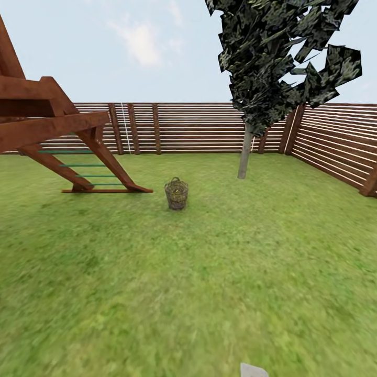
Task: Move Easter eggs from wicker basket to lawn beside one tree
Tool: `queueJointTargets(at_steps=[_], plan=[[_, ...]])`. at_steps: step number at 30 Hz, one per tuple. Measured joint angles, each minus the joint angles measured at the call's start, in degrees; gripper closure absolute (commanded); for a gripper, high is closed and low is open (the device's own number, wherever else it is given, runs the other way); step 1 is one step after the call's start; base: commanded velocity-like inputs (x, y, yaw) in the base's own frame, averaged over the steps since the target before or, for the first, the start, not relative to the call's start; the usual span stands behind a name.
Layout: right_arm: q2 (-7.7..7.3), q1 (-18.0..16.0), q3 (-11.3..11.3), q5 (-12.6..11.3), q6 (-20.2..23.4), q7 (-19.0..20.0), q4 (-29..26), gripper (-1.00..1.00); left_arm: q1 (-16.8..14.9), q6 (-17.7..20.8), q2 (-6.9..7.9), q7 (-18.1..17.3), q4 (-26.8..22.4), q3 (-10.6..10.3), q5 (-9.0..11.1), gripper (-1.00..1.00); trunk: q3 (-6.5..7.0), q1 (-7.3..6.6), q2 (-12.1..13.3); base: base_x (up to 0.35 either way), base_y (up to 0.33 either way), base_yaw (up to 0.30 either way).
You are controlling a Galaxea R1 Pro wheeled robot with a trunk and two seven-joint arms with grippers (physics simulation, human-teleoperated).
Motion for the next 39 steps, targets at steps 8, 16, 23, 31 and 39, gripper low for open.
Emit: queueJointTargets(at_steps=[8,16,23,31,39], plan=[[0.00,0.0,0.0,0.0,0.0,0.0,0.0,-1.00,0.0,0.0,0.01,0.0,0.0,0.0,0.0,-1.00,0.00,0.00,0.0,0.290,0.000,0.000],[0.00,0.0,0.0,0.0,0.0,0.0,0.0,-1.00,0.0,0.0,0.02,0.0,0.0,0.0,0.0,-1.00,0.00,0.00,0.0,0.290,0.000,0.000],[-0.01,0.0,0.0,0.0,0.1,0.1,0.0,-1.00,0.0,0.0,0.01,0.0,0.0,0.0,0.0,-1.00,0.00,0.00,0.0,0.290,0.021,-0.119],[0.00,0.0,0.0,0.0,0.0,0.1,0.0,-1.00,0.0,0.0,0.02,0.0,0.0,0.0,0.0,-1.00,0.00,0.00,0.0,0.290,0.139,-0.139],[0.00,0.0,0.0,0.0,0.1,0.1,0.0,-1.00,0.0,0.0,0.02,0.0,0.0,0.0,0.0,-1.00,0.00,0.00,0.0,0.289,0.164,-0.008]])
